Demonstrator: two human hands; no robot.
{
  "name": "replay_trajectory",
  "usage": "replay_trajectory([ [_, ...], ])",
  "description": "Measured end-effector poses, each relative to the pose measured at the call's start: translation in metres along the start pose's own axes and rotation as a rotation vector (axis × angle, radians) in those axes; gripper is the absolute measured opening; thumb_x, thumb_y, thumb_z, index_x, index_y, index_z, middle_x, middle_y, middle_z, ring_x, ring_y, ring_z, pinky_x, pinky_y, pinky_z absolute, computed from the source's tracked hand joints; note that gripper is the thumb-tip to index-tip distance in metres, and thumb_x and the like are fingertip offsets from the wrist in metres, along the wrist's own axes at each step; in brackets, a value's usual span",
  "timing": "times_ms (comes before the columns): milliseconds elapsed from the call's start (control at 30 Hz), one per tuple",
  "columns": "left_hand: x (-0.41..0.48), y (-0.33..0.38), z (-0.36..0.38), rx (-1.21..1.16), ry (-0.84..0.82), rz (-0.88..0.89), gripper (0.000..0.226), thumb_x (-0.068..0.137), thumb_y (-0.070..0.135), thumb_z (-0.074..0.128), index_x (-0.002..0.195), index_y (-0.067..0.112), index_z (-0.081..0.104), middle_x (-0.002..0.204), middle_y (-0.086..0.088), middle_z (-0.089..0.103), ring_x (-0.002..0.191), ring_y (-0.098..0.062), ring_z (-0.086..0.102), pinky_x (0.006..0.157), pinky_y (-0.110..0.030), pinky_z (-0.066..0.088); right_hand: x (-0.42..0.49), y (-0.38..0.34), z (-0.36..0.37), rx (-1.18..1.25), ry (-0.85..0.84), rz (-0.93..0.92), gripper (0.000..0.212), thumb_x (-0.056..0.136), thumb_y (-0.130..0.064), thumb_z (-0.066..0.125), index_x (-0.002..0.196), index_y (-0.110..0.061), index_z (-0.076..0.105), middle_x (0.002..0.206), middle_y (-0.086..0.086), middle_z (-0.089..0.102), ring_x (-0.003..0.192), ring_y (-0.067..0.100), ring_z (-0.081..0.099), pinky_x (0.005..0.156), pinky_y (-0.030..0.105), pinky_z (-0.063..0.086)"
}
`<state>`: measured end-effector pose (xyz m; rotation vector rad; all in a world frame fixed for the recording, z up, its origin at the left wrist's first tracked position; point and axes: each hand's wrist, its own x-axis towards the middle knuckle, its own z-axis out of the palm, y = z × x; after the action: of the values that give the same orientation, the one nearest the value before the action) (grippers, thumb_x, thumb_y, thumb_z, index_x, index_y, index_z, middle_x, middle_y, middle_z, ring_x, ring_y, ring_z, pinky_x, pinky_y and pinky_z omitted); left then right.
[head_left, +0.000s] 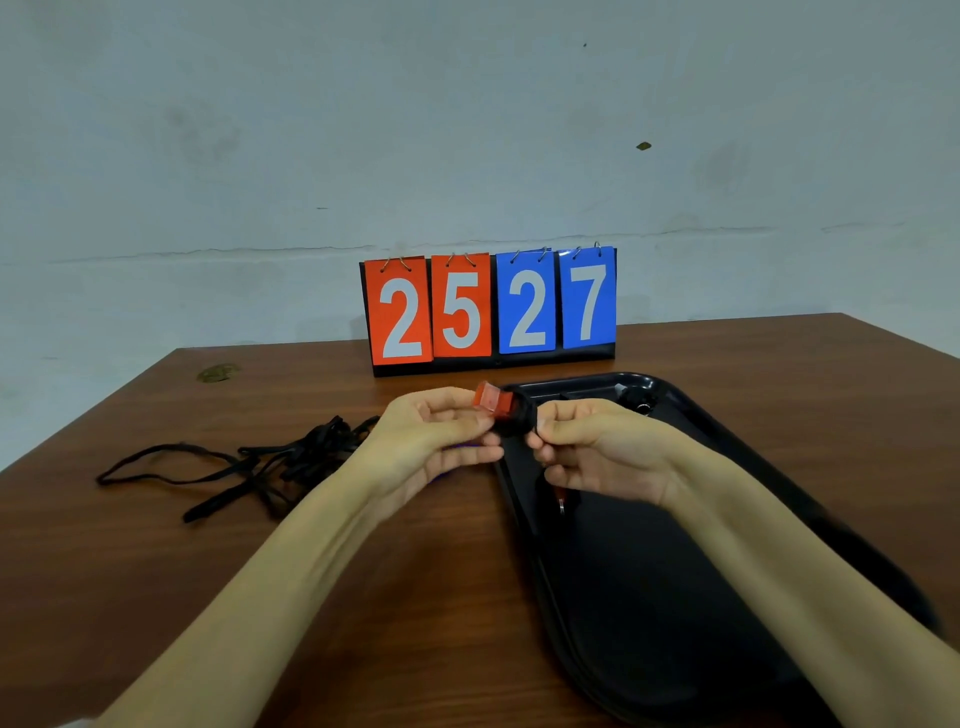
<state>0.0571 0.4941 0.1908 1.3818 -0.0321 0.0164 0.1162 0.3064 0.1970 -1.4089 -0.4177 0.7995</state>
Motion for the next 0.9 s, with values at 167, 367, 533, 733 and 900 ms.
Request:
replay_trajectory([
  [167, 0.002, -0.008, 0.000, -0.291, -0.064, -0.115, 0.023, 0.075, -0.003, 0.058, 0.096, 0.001, 0.066, 0.085, -0.013, 0.069, 0.074, -0.018, 0.069, 0.064, -0.026, 0.058, -0.002, -0.001, 0.000, -0.009, 0.007, 0.009, 0.028, 0.089, -0.005, 0.053, 0.067, -0.017, 0.064, 0.067, -0.002, 0.063, 0.060, 0.006, 0.055, 0.062, 0.021, 0.045],
  [367, 0.004, -0.019, 0.006, -0.301, -0.034, -0.069, 0.016, 0.072, -0.001, 0.058, 0.085, 0.002, 0.067, 0.077, -0.012, 0.069, 0.066, -0.015, 0.068, 0.058, -0.023, 0.057, -0.002, -0.002, 0.000, -0.022, -0.015, 0.017, 0.035, 0.090, -0.006, 0.052, 0.060, -0.019, 0.066, 0.068, -0.002, 0.062, 0.061, 0.006, 0.054, 0.064, 0.022, 0.044],
  [533, 0.006, -0.026, 0.008, -0.312, -0.133, -0.100, 0.021, 0.079, 0.003, 0.052, 0.098, 0.001, 0.060, 0.076, -0.008, 0.062, 0.066, -0.013, 0.062, 0.061, -0.023, 0.055, -0.002, 0.000, 0.002, 0.004, 0.009, 0.044, 0.029, 0.090, -0.007, 0.052, 0.065, -0.016, 0.065, 0.067, -0.003, 0.063, 0.061, 0.006, 0.055, 0.061, 0.021, 0.045],
  [733, 0.009, -0.024, 0.011, -0.298, -0.235, -0.072, 0.011, 0.089, 0.007, 0.045, 0.097, 0.004, 0.050, 0.076, -0.005, 0.051, 0.065, -0.012, 0.056, 0.061, -0.022, 0.052, -0.005, -0.003, 0.001, 0.422, -0.041, 0.162, 0.011, 0.081, -0.012, 0.055, 0.075, -0.010, 0.064, 0.065, -0.003, 0.059, 0.056, 0.006, 0.055, 0.054, 0.017, 0.046],
  [900, 0.009, -0.031, 0.016, 0.014, -0.104, 0.025, 0.013, 0.096, 0.002, 0.041, 0.098, 0.004, 0.054, 0.074, -0.005, 0.052, 0.062, -0.012, 0.055, 0.058, -0.023, 0.047, -0.006, -0.006, -0.005, 0.230, 0.037, 0.103, 0.007, 0.084, -0.010, 0.054, 0.083, -0.012, 0.061, 0.068, -0.002, 0.059, 0.059, 0.007, 0.054, 0.059, 0.019, 0.045],
])
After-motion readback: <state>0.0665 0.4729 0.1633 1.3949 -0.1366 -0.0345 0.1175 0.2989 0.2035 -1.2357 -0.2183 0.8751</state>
